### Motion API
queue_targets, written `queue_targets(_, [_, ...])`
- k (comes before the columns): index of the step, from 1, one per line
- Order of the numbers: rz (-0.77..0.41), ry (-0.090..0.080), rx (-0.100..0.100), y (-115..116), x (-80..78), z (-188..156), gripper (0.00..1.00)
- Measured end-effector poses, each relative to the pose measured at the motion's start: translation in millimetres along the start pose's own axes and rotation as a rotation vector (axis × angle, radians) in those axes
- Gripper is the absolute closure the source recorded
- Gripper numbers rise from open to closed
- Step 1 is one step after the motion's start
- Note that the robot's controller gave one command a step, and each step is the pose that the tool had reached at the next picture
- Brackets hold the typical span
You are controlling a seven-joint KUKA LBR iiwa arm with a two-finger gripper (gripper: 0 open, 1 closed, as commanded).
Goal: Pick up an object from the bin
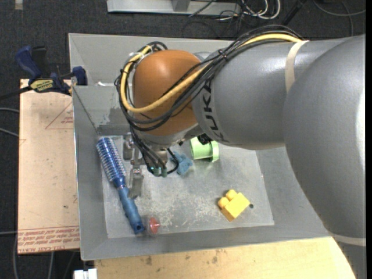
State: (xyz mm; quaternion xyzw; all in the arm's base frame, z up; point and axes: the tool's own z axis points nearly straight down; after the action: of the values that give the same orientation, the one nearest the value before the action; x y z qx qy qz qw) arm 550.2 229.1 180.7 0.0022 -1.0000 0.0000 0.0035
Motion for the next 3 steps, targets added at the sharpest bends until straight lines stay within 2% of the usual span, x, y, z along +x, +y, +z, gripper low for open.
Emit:
queue_targets(1, [-0.717, -0.012, 0.000, 8.5, -20.3, 106.2, 0.00])
queue_targets(2, [-1.052, -0.013, 0.002, 23.9, -15.7, 79.5, 0.00])
queue_targets(3, [-0.918, -0.011, 0.001, 23.9, -30.9, 80.1, 0.00])
